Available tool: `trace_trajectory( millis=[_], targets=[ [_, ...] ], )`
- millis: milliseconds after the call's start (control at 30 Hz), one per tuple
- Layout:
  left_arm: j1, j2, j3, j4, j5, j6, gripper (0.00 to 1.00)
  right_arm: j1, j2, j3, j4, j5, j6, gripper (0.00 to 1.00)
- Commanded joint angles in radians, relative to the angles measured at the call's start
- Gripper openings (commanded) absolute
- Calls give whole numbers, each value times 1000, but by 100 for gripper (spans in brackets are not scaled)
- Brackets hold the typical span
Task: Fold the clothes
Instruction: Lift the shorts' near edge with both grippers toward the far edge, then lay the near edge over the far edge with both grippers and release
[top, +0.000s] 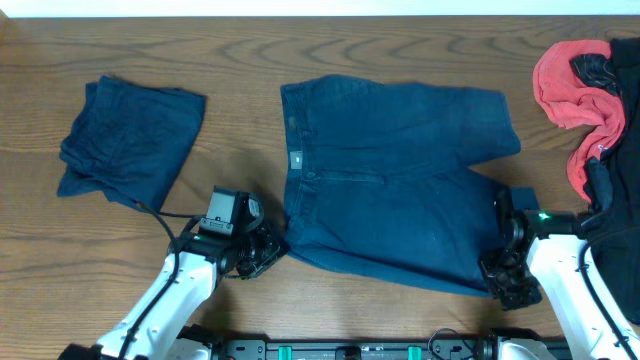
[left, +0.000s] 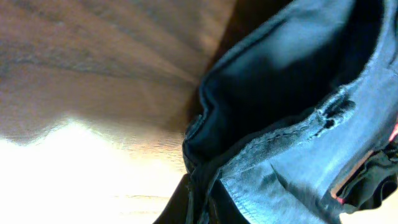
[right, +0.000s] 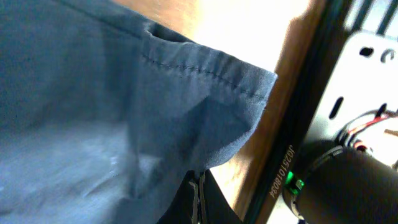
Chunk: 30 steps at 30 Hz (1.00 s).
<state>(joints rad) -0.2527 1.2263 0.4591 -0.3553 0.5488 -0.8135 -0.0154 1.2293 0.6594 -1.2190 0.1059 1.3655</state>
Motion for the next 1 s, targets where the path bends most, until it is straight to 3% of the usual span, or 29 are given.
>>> trace_trajectory(
  millis=[0,133,367,667,967],
  targets=[
    [5,-59,43,6,-35,52,6,2,1,38,-8,117,-82,1],
    [5,-151,71,19,-36,102,6,2,1,89,2,147,-164,1],
    [5,-245,131,109,-158,129,6,2,1,232,123,152,-468,1],
    [6,-163,194,271,-257,145,6,2,21,405,253,148,-747,1],
    [7,-11,208,608,-398,145,6,2,156,443,566,135,-841,2]
  ],
)
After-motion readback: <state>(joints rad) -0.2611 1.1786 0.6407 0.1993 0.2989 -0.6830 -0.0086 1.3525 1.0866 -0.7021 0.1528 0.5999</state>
